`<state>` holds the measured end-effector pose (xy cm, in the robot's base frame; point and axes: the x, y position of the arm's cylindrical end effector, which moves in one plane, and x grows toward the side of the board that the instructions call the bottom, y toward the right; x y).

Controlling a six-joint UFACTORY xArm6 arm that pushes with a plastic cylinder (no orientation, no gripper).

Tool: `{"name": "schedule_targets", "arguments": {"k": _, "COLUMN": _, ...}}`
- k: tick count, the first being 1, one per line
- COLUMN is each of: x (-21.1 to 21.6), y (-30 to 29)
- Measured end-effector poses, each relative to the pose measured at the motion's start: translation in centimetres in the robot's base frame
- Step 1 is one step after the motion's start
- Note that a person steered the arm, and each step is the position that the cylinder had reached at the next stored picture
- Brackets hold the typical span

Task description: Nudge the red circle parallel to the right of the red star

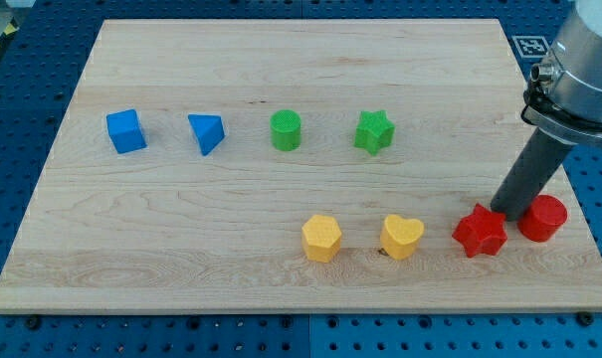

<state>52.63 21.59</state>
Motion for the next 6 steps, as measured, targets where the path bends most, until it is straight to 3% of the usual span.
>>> {"name": "schedule_targets", "arguments": {"k": 3, "x": -2.5, "y": 1.6}}
{"name": "schedule_targets", "arguments": {"k": 6, "x": -0.6, "y": 7.0}}
